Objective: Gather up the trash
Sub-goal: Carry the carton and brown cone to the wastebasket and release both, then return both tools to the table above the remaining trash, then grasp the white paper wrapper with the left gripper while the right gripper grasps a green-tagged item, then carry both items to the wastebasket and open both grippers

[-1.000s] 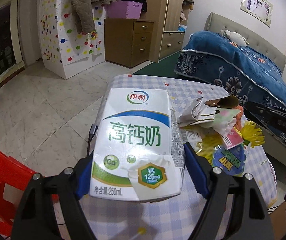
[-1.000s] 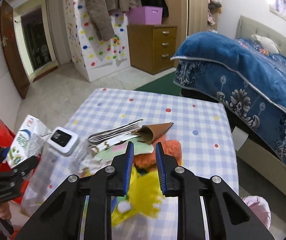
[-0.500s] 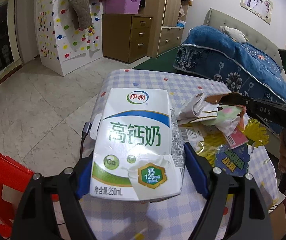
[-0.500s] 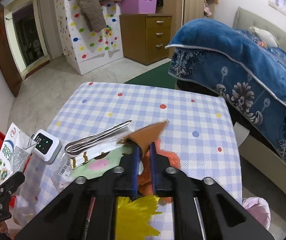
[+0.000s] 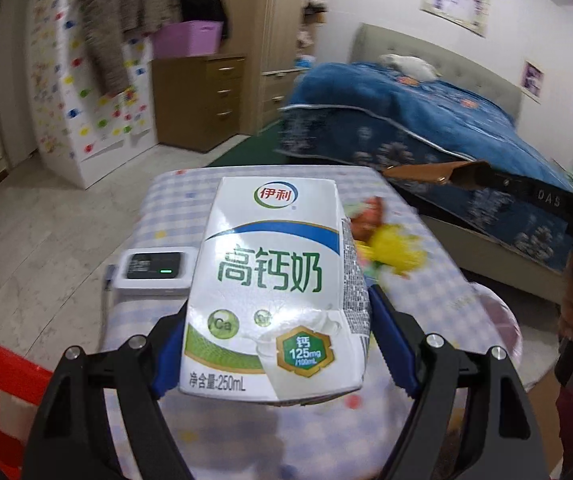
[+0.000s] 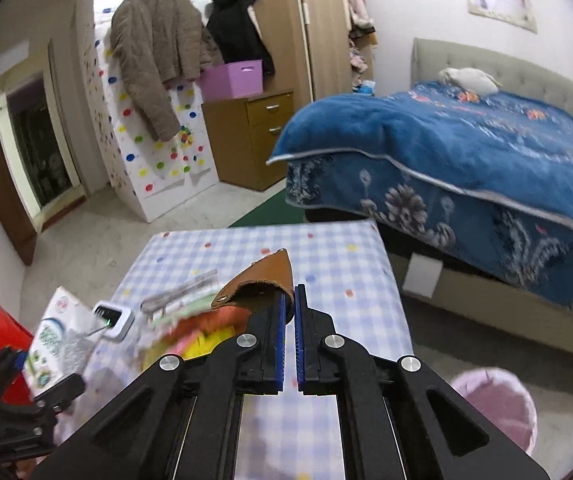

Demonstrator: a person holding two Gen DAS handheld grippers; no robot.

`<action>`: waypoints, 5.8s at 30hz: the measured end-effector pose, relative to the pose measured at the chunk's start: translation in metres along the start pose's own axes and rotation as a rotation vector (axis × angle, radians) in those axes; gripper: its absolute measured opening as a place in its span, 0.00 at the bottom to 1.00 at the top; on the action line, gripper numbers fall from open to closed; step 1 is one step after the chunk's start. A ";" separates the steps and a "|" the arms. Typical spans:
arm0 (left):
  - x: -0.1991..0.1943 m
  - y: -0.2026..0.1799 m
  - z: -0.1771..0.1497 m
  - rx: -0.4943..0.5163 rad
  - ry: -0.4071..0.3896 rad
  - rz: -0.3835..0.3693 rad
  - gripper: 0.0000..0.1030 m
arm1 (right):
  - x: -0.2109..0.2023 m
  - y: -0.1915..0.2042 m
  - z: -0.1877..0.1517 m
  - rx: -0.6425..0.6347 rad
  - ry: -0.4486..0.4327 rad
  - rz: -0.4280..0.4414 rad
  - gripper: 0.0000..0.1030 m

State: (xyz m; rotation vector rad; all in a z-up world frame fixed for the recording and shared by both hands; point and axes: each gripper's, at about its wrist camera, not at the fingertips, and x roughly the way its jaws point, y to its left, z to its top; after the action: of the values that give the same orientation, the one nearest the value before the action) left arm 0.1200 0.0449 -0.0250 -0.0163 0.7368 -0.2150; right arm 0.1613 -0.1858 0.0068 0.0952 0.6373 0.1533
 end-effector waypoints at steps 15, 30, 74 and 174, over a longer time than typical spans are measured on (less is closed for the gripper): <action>0.014 -0.150 -0.032 0.238 0.053 -0.214 0.76 | -0.081 -0.084 -0.084 0.138 0.023 -0.101 0.04; 0.073 -0.288 -0.042 0.443 0.163 -0.377 0.76 | -0.108 -0.208 -0.152 0.344 0.126 -0.313 0.04; 0.016 -0.077 -0.030 0.144 0.060 -0.063 0.88 | -0.053 -0.076 -0.086 0.128 0.149 -0.073 0.46; 0.013 0.073 0.013 -0.062 -0.017 -0.027 0.04 | 0.062 0.105 0.024 -0.087 0.117 0.217 0.00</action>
State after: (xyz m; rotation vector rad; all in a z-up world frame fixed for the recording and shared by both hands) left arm 0.1518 0.1126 -0.0304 -0.0874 0.7266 -0.2179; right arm 0.2132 -0.0726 0.0036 0.0716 0.7352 0.3984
